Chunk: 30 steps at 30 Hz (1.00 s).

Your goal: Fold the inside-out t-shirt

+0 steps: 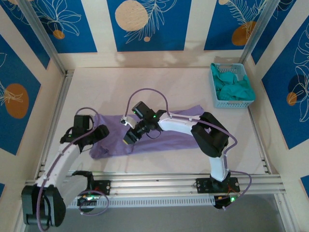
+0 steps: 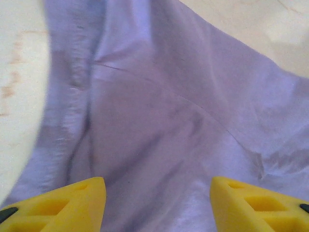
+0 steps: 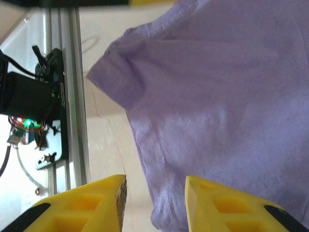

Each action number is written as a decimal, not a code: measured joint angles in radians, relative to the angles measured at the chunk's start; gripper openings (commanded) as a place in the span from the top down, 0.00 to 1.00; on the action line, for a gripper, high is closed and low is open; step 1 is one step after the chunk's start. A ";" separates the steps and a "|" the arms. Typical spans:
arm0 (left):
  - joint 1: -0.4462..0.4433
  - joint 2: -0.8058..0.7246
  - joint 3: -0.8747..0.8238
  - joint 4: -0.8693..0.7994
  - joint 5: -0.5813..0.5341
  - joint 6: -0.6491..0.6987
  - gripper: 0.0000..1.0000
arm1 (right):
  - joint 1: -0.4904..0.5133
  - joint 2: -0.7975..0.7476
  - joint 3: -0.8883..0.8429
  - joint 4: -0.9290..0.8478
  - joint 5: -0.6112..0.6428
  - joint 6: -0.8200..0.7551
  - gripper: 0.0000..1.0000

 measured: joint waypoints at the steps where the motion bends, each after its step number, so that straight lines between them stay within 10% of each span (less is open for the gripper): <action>1: -0.032 0.026 0.000 0.016 0.006 0.000 0.45 | 0.000 0.000 -0.004 0.020 0.007 0.018 0.63; 8: -0.122 0.176 -0.015 0.040 0.001 -0.011 0.50 | -0.029 -0.002 -0.067 0.075 0.057 0.102 0.61; 19: -0.103 -0.059 -0.061 -0.040 -0.220 -0.068 0.25 | -0.100 -0.121 -0.182 0.084 0.141 0.123 0.55; 30: -0.024 0.348 0.099 0.085 -0.283 0.016 0.05 | -0.116 -0.152 -0.242 0.114 0.149 0.121 0.54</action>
